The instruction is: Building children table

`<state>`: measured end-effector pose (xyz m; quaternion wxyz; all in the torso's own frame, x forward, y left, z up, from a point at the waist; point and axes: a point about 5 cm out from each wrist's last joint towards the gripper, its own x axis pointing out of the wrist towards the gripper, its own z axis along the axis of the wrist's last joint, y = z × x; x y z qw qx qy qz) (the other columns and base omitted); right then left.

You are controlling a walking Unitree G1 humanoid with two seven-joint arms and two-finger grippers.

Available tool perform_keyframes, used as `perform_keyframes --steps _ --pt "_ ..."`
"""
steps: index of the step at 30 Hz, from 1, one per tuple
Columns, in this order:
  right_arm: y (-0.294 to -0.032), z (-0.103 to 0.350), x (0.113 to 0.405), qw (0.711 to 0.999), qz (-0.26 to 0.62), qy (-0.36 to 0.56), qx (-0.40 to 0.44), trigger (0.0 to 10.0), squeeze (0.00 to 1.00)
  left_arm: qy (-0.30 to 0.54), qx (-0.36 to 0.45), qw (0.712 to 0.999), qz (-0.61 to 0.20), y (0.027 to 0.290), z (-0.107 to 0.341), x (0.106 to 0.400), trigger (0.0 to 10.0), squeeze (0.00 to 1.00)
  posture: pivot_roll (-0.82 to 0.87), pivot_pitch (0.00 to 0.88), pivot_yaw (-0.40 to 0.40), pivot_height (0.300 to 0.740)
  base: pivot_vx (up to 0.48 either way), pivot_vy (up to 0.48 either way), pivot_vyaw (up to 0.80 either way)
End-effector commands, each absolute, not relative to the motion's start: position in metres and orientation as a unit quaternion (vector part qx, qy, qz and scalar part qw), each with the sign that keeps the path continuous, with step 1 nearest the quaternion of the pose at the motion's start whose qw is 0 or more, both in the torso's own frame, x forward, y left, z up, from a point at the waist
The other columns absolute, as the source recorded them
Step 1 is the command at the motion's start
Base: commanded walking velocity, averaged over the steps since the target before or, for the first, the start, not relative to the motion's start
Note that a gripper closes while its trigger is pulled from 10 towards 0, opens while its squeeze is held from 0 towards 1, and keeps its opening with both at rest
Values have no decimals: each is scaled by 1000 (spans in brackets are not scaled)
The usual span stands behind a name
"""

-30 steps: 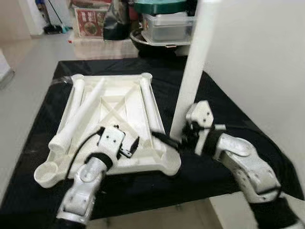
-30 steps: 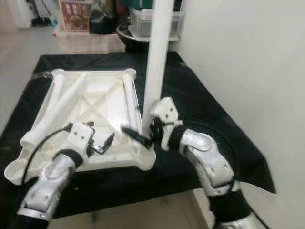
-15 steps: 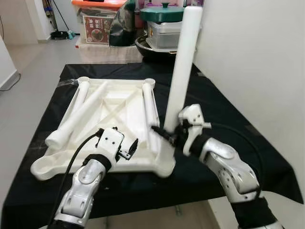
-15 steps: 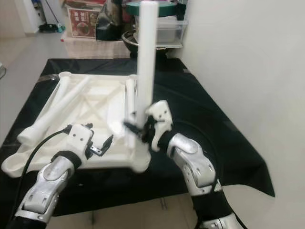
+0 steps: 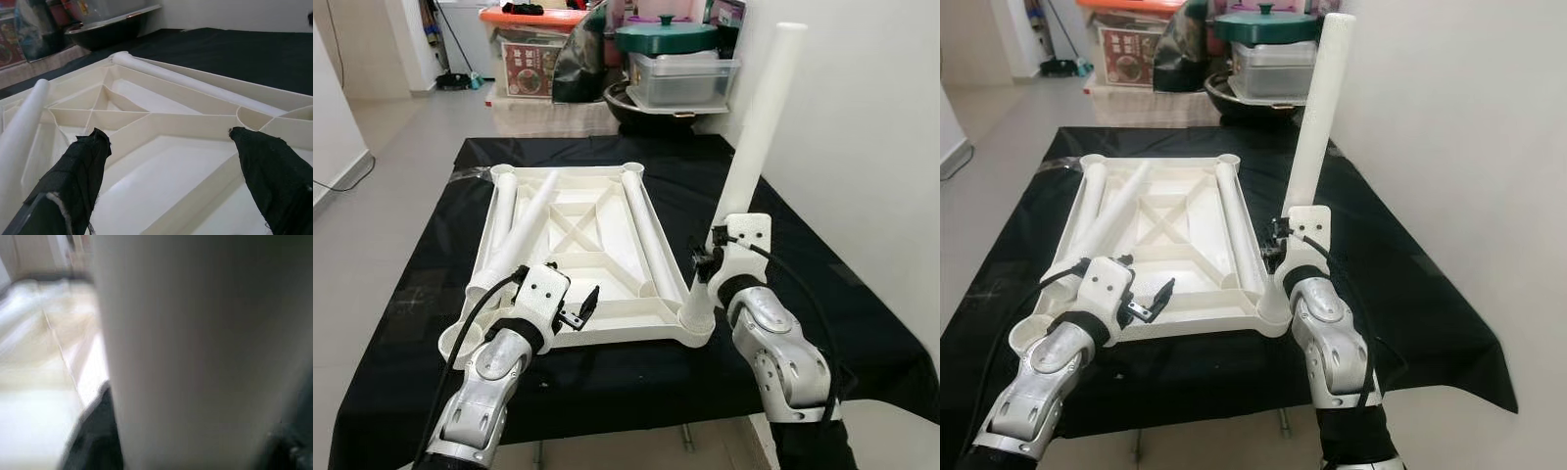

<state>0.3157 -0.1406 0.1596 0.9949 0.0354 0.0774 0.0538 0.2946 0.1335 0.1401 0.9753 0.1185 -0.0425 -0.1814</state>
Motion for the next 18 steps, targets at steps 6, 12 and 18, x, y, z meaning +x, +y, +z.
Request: perform_keyframes --steps 6,12,18 --pt "-148 199 328 982 173 8 76 10000 0 -40 119 974 -188 130 138 295 10000 0 35 0 -88 740 0 0 0" --pt "-154 228 296 907 419 -47 0 10000 0 -40 118 975 -185 130 137 295 10000 0 29 0 -89 740 0 0 0" --pt "-133 206 275 846 533 -11 -18 4000 0 -45 118 975 -185 129 140 297 10000 0 47 0 -98 740 0 0 0"
